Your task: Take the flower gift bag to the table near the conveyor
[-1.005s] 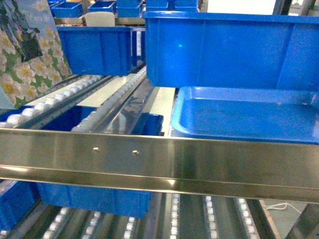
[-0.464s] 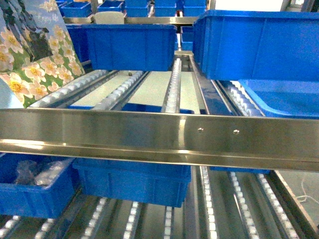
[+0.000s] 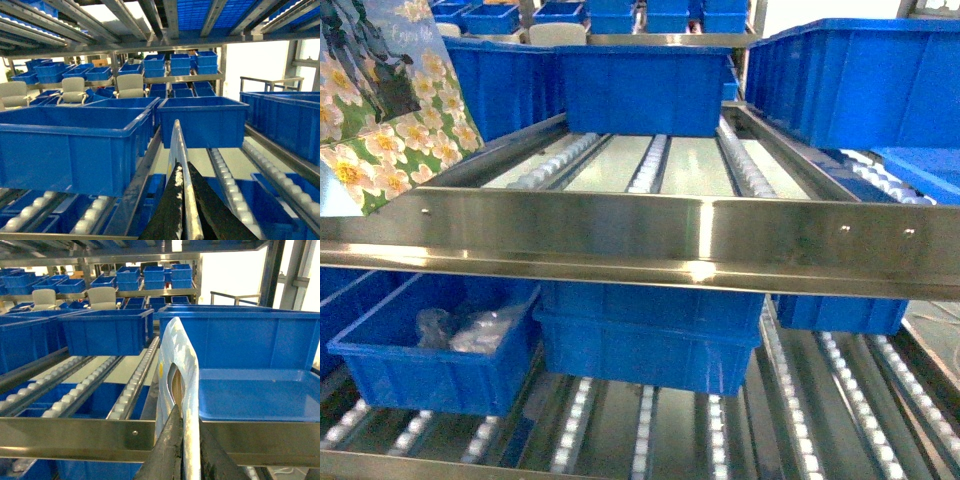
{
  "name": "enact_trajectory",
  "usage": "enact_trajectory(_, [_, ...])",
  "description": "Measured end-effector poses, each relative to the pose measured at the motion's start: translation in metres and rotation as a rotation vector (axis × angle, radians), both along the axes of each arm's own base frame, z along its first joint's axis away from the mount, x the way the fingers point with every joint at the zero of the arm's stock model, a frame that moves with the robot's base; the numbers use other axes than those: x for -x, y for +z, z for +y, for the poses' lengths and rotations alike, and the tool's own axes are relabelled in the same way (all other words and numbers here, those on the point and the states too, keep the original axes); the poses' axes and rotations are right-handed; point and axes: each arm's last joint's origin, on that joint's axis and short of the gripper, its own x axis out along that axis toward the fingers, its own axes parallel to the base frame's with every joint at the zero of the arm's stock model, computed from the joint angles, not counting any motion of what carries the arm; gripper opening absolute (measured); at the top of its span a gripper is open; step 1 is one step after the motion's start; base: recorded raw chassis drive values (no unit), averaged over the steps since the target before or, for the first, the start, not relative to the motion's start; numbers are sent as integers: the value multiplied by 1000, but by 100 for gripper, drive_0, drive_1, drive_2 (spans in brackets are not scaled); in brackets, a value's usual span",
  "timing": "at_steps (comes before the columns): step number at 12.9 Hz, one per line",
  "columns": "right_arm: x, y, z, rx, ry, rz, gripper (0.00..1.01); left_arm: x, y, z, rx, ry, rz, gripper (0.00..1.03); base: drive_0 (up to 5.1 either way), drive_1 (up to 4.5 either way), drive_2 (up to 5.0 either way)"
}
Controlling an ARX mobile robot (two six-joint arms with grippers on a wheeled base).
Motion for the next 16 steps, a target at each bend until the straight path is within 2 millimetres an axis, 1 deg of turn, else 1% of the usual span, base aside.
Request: enact_trajectory(16, [0, 0, 0, 0, 0, 4, 2, 0, 0, 0, -1, 0, 1, 2, -496, 244, 244])
